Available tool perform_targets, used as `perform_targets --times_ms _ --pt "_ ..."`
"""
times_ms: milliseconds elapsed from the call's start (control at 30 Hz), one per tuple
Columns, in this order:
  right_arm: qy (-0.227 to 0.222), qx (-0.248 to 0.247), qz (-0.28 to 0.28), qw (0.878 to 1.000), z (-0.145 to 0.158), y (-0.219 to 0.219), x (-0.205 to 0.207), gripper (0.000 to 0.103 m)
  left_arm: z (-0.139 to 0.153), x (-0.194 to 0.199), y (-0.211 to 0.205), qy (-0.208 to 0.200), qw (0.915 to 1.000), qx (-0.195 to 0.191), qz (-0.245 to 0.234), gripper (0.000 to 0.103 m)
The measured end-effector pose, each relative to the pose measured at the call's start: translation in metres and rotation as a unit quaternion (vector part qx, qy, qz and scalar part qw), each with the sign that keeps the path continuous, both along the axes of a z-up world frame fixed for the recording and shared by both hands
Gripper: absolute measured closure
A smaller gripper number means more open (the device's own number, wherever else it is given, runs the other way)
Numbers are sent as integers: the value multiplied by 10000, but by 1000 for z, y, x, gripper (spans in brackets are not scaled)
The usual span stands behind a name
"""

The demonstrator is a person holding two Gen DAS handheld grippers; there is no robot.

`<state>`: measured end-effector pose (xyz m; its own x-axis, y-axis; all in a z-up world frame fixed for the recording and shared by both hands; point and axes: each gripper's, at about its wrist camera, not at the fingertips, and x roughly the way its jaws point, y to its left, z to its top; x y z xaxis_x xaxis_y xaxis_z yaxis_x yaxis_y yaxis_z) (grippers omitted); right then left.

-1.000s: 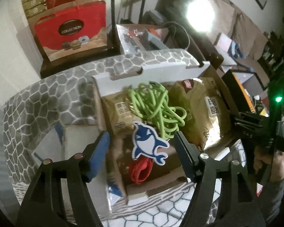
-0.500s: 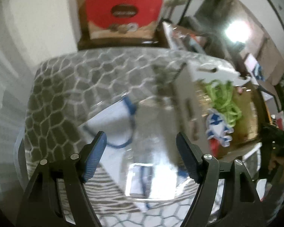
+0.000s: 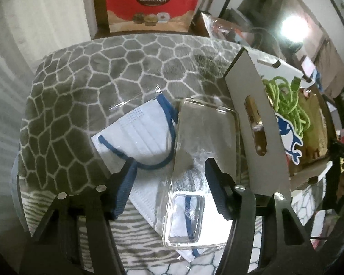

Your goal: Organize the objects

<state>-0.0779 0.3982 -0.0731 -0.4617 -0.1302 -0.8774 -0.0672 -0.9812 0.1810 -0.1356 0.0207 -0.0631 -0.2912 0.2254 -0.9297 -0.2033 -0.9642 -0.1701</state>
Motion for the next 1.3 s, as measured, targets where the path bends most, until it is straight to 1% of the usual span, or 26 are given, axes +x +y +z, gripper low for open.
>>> perform_targets --times_ms 233,300,433,533,567,600,633,700,800,867,967,1067,1200,1300 --pt "2 -10 -7 10000 0 1 0 84 -4 6 11 133 9993 -334 -83 52" --pt "0 -23 1 10000 0 2 0 84 -5 4 13 120 9993 -345 -82 55" --pt "-4 -28 5 10000 0 3 -1 84 -8 3 12 109 9994 -331 -35 57" --pt "-7 -27 -1 10000 -1 3 -1 84 -8 3 13 132 9993 -350 -23 60" --pt "-7 -21 3 10000 -1 3 -1 84 -8 3 12 145 9993 -354 -26 63" --pt "-4 -18 4 10000 -1 3 -1 84 -7 2 12 162 9992 -354 -39 69" --pt "-3 -19 3 10000 -1 3 -1 84 -7 2 13 186 9992 -354 -58 73" --pt "-5 -23 7 10000 -1 3 -1 84 -6 1 14 212 9991 -355 -94 89" --pt "-2 -22 12 10000 -1 3 0 84 -5 0 14 210 9993 -275 -103 99" --pt "6 -24 14 10000 -1 3 0 84 -4 0 13 237 9994 -236 -71 99" --pt "5 -26 9 10000 -1 4 0 84 0 0 9 259 9997 -54 9 99" --pt "7 -33 4 10000 -1 4 0 84 8 1 5 341 9994 18 59 99" --pt "2 -35 4 10000 -2 4 0 84 28 2 0 496 9983 254 150 99" --pt "7 -28 6 10000 -2 4 0 84 47 5 3 661 9969 402 120 99"
